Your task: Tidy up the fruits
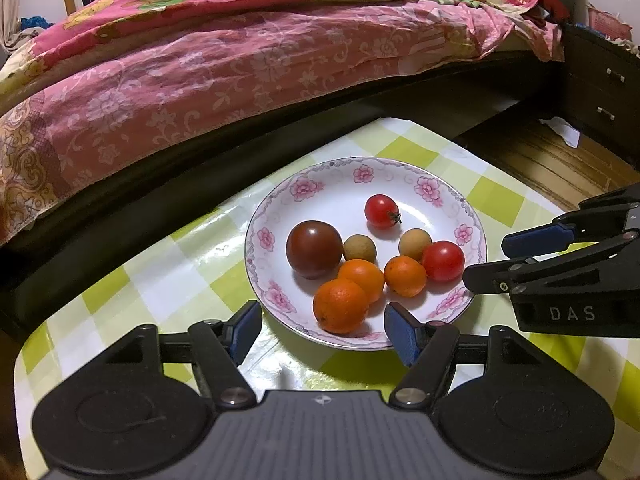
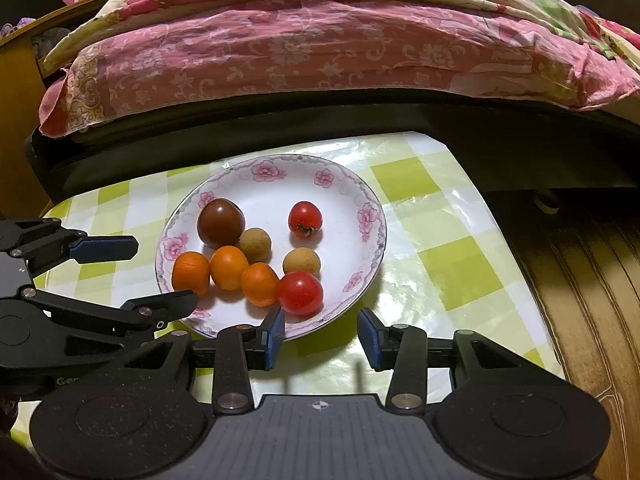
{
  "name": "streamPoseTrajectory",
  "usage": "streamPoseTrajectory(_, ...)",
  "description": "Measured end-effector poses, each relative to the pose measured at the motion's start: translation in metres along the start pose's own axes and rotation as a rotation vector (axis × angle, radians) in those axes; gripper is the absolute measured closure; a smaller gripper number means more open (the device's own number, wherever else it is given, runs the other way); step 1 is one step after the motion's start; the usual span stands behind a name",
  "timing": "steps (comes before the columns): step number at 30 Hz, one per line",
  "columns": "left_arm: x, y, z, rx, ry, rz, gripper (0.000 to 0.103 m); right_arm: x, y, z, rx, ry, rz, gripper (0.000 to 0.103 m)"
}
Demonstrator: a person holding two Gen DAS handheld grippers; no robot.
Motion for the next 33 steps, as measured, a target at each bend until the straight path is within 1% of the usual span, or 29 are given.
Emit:
streamPoseTrajectory(12, 0.0001, -0.0017, -0.0003, 0.009, -0.024, -0.006, 0.027, 0.0002, 0.0013, -0.0025, 0.000, 0.007, 0.000, 0.063)
streamPoseTrajectory(16, -0.0003, -0.0024, 0.0009, 0.006, -0.035, -0.011, 0.020, -0.0002, 0.0014, -0.0021, -0.002, 0.006, -0.001, 0.063)
streamPoseTrajectory(19, -0.0012, -0.0028, 0.0003, 0.011, -0.044, -0.014, 0.020, -0.0003, 0.0013, -0.0019, -0.002, 0.008, -0.001, 0.063)
streamPoseTrajectory(24, -0.0034, -0.0036, 0.0005, 0.024, -0.067, -0.020, 0.016, -0.0020, 0.0011, -0.0016, -0.003, 0.010, -0.005, 0.063)
streamPoseTrajectory(33, -0.0081, -0.0033, 0.0019, 0.016, -0.084, -0.022, 0.013, -0.0047, -0.0004, -0.0015, 0.003, 0.011, -0.009, 0.063)
Point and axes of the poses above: each gripper's, at about its wrist camera, not at the fingertips, and x roughly the way its jaws point, z to its left, y to its underside, the point moved 10 cm from there along x, roughly the way its jaws point, and after that the axes turned 3 degrees about y, right-handed, at the moved point
